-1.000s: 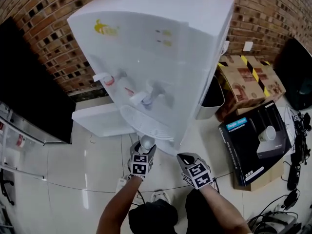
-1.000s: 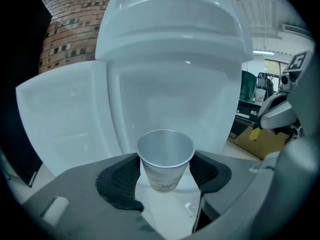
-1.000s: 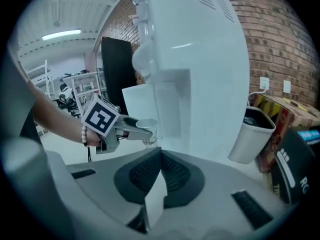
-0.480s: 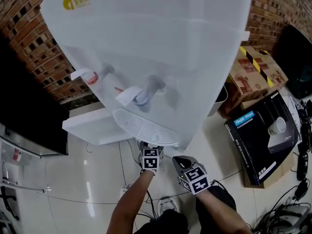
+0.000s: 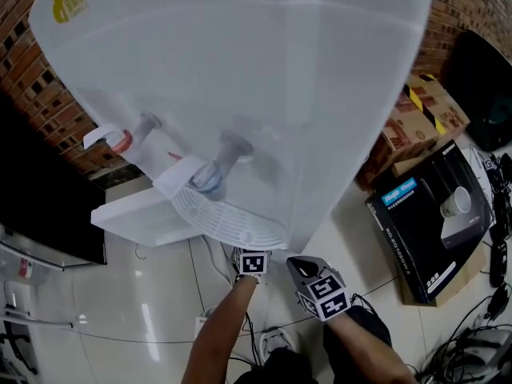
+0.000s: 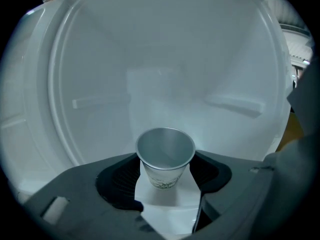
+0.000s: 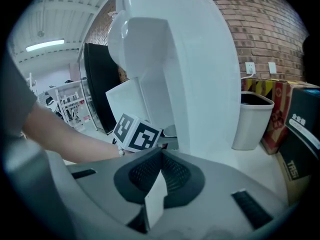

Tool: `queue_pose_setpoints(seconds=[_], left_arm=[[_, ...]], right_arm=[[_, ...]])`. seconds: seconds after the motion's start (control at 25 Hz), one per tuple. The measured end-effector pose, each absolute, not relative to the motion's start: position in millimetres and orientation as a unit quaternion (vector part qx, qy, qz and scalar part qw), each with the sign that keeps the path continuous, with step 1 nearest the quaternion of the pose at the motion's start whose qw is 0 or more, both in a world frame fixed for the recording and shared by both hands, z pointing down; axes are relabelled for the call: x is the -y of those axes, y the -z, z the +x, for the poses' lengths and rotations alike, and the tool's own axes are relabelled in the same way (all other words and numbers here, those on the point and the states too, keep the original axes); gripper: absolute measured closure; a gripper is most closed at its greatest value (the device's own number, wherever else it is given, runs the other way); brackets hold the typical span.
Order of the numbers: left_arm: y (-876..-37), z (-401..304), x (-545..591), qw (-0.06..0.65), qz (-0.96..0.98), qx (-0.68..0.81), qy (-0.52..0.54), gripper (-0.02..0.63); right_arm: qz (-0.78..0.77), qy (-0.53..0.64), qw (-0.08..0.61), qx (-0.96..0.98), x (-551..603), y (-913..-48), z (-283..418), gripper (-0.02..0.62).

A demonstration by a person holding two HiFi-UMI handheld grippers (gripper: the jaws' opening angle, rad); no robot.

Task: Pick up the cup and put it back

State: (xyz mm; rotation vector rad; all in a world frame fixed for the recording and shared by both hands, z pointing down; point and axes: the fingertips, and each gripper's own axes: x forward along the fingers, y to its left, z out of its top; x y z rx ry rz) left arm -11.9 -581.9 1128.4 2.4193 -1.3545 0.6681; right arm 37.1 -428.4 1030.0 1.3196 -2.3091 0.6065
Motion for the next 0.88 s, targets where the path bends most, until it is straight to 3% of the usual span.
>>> queue_pose_setpoints(seconds=[0.2, 0.32, 0.4, 0.88], left_arm=[[-1130.7, -10.2, 580.4, 0.147, 0.837, 0.471, -0.237, 0.274], [-1136.1, -12.9, 574.2, 0.156, 0.836, 0.469, -0.24, 0.174], [-1136.1, -15.0, 569.3, 0.159, 0.837, 0.468, -0.233, 0.156], [-1080.5, -65.7, 485.9, 0.244, 0.827, 0.477, -0.171, 0.155]], right_arm=[[0.484, -0.219, 0.196, 0.824, 433.1, -1027.9, 46.6, 0.584], [0.484, -0.219, 0.191, 0.825, 433.7, -1025.2, 46.5, 0.584], [0.485, -0.219, 0.188, 0.826, 434.4, -1023.5, 46.2, 0.584], [0.466, -0.247, 0.178, 0.831, 430.8, -1005.1, 25.1, 0.584]])
